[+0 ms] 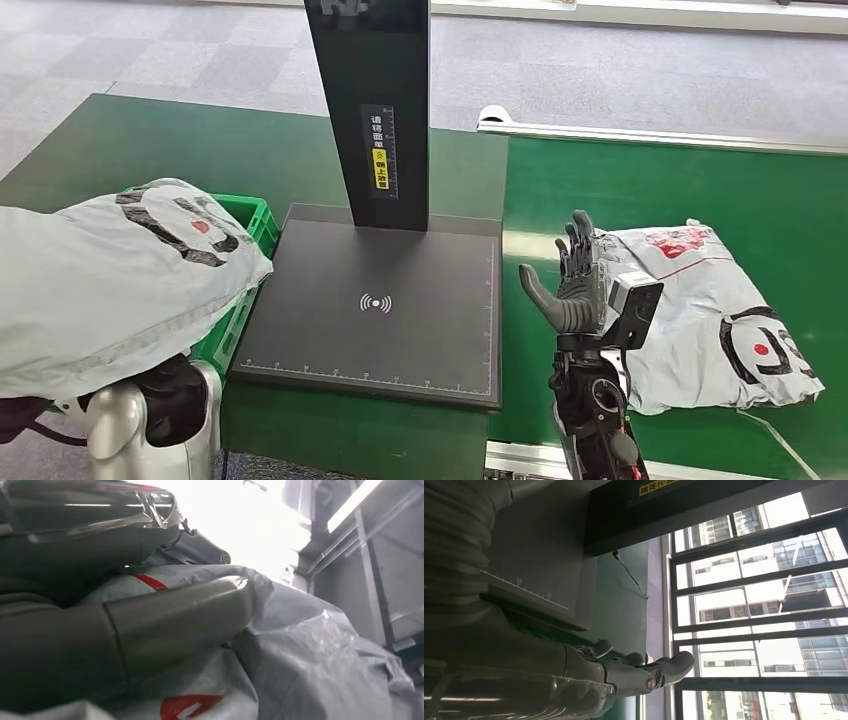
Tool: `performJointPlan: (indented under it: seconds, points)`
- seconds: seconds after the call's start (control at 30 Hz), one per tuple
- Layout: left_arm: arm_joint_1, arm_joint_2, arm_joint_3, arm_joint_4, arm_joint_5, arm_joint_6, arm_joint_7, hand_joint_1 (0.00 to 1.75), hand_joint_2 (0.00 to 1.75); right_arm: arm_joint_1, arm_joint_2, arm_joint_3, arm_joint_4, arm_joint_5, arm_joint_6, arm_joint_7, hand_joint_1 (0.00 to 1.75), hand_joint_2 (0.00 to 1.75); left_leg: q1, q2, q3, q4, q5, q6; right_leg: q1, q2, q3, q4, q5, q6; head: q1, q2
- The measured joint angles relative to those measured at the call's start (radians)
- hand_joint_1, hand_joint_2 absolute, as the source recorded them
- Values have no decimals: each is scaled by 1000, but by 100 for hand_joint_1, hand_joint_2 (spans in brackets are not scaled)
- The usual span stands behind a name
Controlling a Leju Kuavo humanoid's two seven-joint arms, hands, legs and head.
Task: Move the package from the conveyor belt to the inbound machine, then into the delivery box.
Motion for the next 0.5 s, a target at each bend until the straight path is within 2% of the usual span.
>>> performJointPlan:
  seconds: [0.23,0.5]
  points:
    - [41,5,-102,-55,-22,-5,0,175,0,-11,0,4,11,-2,-3,1,0,175,0,0,0,0,0,0,0,0,0,0,0,0,0,0]
    - [60,7,-142,-116,-47,0,0,175,0,-15,0,6,16,-4,-6,2,0,175,0,0,0,0,0,0,0,0,0,0,0,0,0,0]
